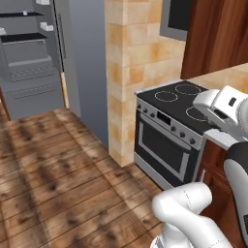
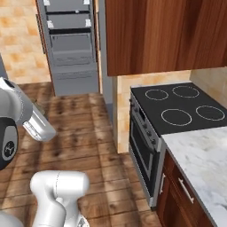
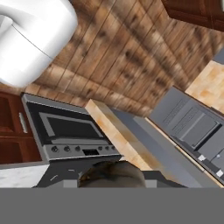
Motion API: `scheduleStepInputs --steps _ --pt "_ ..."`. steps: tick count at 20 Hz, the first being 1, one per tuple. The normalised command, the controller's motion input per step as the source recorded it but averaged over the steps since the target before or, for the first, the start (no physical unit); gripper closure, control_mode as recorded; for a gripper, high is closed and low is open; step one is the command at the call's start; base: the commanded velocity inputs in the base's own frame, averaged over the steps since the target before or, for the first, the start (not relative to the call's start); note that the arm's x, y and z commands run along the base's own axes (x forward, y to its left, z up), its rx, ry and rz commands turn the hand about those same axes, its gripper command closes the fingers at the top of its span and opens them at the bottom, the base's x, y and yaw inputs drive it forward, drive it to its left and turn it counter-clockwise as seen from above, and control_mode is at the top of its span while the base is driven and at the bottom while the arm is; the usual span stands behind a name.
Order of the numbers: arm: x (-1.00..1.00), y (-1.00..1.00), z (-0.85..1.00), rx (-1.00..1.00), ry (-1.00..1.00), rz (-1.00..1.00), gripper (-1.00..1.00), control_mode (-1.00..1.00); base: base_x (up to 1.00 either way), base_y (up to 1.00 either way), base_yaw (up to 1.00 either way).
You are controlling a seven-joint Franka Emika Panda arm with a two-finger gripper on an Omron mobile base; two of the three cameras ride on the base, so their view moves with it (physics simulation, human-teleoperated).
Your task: Retrieve the bottle and the shaker from the cabinet and place them next to the mixing bowl on the counter. Then add garlic from the fridge to the mixing bowl.
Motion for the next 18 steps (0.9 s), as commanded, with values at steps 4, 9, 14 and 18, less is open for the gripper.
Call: scheduleStepInputs --steps 4,9,14,18 --pt "0.00 0.00 0.00 0.00 0.00 0.00 1.00 1.00 -0.46 0.00 -0.12" --pt "0.00 0.00 0.00 0.00 0.00 0.00 1.00 1.00 -0.38 0.00 -0.15" --pt "0.00 0.00 0.00 0.00 0.00 0.00 1.00 1.00 -0.31 0.00 -0.19" --pt "0.00 0.00 0.00 0.00 0.00 0.00 1.00 1.00 -0.29 0.00 -0.21"
